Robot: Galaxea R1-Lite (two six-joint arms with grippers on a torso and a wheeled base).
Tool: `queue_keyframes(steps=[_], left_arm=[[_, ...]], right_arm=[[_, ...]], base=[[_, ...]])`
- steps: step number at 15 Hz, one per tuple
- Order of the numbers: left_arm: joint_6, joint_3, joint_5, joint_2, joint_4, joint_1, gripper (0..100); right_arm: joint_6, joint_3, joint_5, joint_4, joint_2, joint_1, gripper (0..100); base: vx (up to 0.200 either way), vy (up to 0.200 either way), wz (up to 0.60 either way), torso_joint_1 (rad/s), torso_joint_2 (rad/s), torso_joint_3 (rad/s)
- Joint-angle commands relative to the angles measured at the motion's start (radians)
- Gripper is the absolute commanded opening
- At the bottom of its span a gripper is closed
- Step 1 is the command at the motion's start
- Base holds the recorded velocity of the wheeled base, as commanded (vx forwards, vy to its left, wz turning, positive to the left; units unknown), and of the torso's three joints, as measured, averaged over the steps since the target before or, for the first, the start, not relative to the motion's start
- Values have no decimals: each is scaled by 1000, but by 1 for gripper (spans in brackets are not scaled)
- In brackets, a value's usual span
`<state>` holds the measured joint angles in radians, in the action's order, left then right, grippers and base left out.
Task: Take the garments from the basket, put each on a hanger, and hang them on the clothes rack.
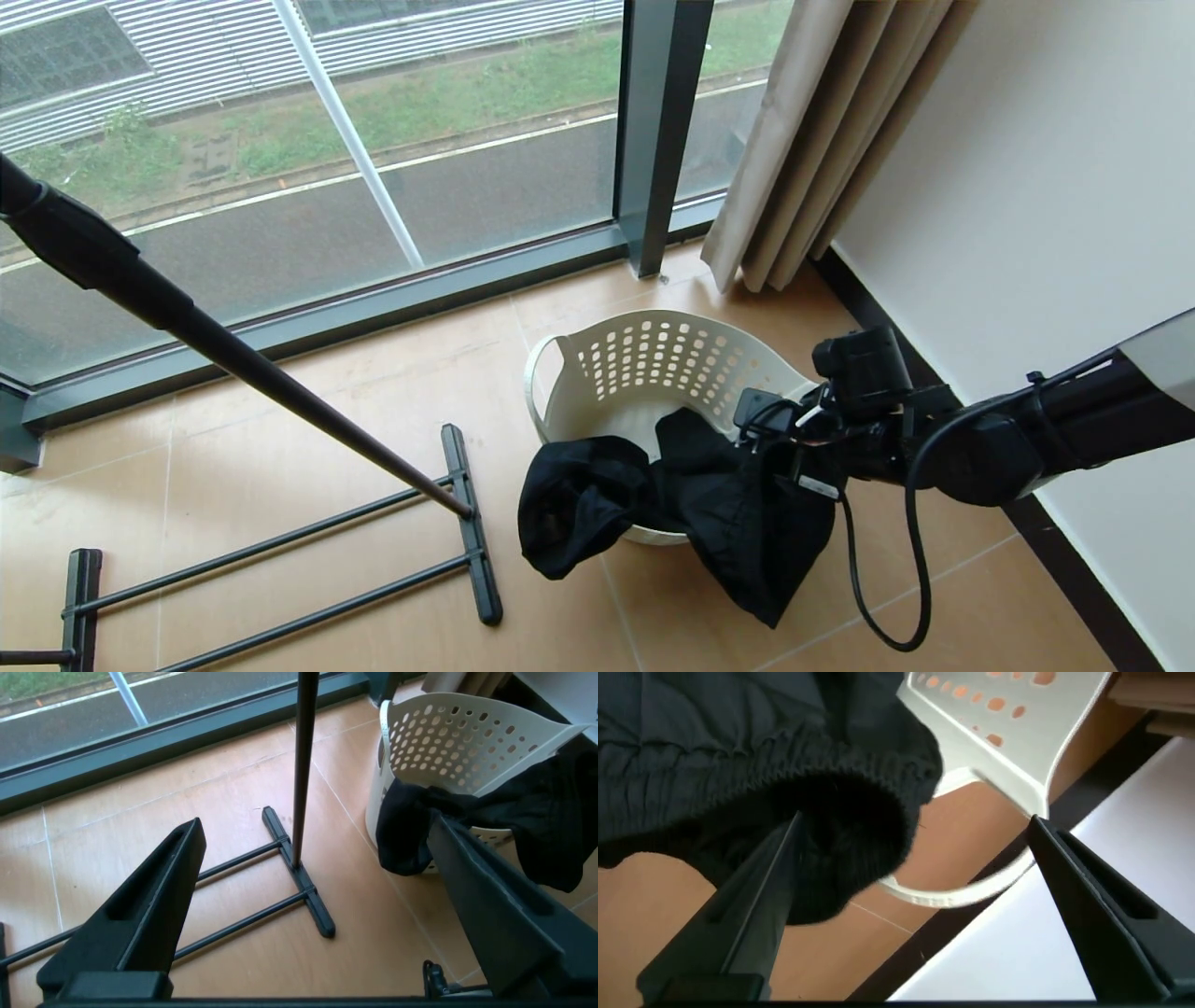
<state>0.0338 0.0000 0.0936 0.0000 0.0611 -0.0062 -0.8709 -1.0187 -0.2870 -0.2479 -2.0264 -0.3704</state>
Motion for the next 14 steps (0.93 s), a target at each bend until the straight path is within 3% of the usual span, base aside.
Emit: queue_keyframes(steps=[1, 4, 5, 8, 11, 14], left_arm=[[0, 0, 0, 0, 0, 0, 100], [0, 0, 0, 0, 0, 0, 100], [0, 0, 0, 0, 0, 0, 100], [-2, 0, 0, 0, 0, 0, 100], [0, 0, -2, 0, 0, 0, 100], [0, 0, -2, 0, 0, 0, 100]], right_arm=[[1, -14, -1, -5, -49, 2, 100], [3, -37, 0, -10, -66, 16, 100], [9, -40, 3, -10, -61, 21, 0], [81, -11, 3, 2, 21, -12, 0], [90, 160, 2, 6, 351, -96, 0], [87, 255, -9, 10, 509, -114, 0]], base=[[0, 0, 0, 0, 0, 0], [0, 0, 0, 0, 0, 0], [0, 0, 0, 0, 0, 0], [0, 0, 0, 0, 0, 0], [0, 0, 0, 0, 0, 0], [0, 0, 0, 0, 0, 0]])
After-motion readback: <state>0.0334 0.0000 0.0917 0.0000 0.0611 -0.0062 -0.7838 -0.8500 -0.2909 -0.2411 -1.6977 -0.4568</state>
